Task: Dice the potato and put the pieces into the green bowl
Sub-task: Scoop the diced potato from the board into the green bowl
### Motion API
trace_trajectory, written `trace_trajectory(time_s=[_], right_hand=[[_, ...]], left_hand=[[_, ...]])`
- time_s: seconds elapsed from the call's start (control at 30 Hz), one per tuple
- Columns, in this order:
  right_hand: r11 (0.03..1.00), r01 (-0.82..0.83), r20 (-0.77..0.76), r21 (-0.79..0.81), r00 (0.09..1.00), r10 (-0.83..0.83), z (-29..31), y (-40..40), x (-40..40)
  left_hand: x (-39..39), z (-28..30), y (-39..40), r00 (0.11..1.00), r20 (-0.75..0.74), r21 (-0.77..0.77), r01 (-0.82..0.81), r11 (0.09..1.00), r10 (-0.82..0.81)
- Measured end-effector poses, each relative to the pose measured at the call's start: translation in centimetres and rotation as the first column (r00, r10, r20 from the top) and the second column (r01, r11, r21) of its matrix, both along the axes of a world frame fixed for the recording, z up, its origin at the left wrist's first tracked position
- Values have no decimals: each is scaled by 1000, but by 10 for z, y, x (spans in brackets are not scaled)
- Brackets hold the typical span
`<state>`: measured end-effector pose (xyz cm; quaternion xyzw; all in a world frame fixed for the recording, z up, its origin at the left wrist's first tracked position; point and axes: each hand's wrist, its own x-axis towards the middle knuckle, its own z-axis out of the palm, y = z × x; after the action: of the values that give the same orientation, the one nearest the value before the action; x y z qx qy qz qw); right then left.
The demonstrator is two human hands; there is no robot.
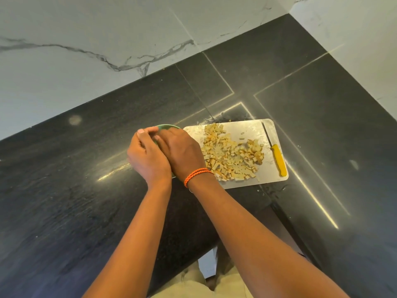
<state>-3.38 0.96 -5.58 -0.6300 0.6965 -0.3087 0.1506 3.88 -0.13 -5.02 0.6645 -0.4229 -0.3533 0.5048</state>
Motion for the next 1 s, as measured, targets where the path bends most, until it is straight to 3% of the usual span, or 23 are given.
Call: trace_trajectory(time_s=[0.17,0.3,0.47,0.57,0.67,0.8,0.87,1.0], right_hand=[[996,-83,56,30,995,81,-3,-1,-2],[996,-86,290,29,954,74,6,1,-9],[996,91,520,8,850,-82,19,13,-25],[976,219,564,9,805,-186,23,25,-54],[921,391,519,3,786,-335,18,41,-88],[850,526,308,-16,811,-497,-1,63,-123],[872,489,187,2,857,-481,-9,71,-131],[932,362,50,38,930,-363,-18,76,-135]], left_hand=[[-4,1,3,999,-32,-26,5,1000,-5],[-8,4,1,990,-127,-88,59,994,-70],[-25,12,4,985,-139,-85,88,992,-99],[-40,12,12,972,-149,-106,169,980,-183],[-56,6,23,910,-169,-131,359,924,-378],[-73,-4,35,837,-123,-120,521,845,-534],[-80,-8,38,807,-22,-121,584,803,-590],[-85,-15,36,726,355,-68,649,758,-589]])
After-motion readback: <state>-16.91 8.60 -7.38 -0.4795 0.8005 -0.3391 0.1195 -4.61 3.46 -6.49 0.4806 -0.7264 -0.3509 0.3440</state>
